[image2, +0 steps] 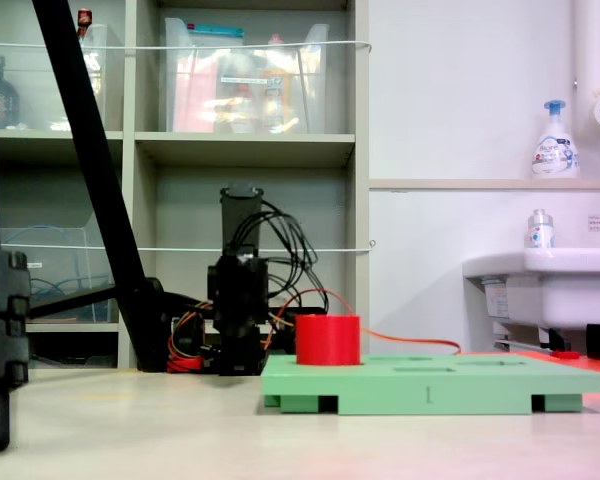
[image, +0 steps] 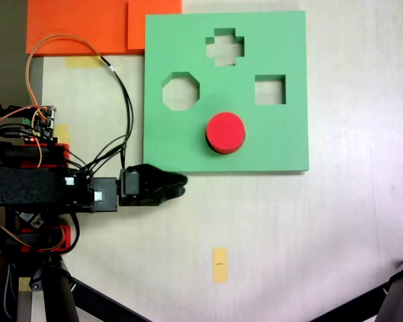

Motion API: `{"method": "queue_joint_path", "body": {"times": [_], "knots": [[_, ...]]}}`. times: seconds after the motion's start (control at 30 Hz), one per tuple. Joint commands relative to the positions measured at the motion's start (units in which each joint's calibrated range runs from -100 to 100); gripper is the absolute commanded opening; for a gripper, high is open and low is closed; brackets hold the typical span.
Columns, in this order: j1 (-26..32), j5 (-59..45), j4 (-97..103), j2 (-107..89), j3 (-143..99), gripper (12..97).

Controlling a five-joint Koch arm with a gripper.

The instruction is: Put the cylinder block into the corresponding hole

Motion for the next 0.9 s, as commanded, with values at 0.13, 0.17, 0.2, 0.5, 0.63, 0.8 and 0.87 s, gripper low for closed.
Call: {"method": "queue_joint_path", "body": {"times": [0.13,0.17,0.2,0.5,0.63,0.8,0.87], "knots": [[-0.5,0.4,2.2,3.4,-3.0,49.8],[-0.5,0.4,0.8,2.8,-3.0,49.7],[-0.8,0.4,-4.6,1.2,-3.0,49.7],[-1.9,2.6,-37.3,-2.2,-3.0,48.1],[-1.9,3.8,-37.4,-2.2,-3.0,46.6],[-1.9,3.8,-37.3,-2.2,-3.0,49.5],[-1.9,3.8,-37.0,-2.2,-3.0,49.5]]}}
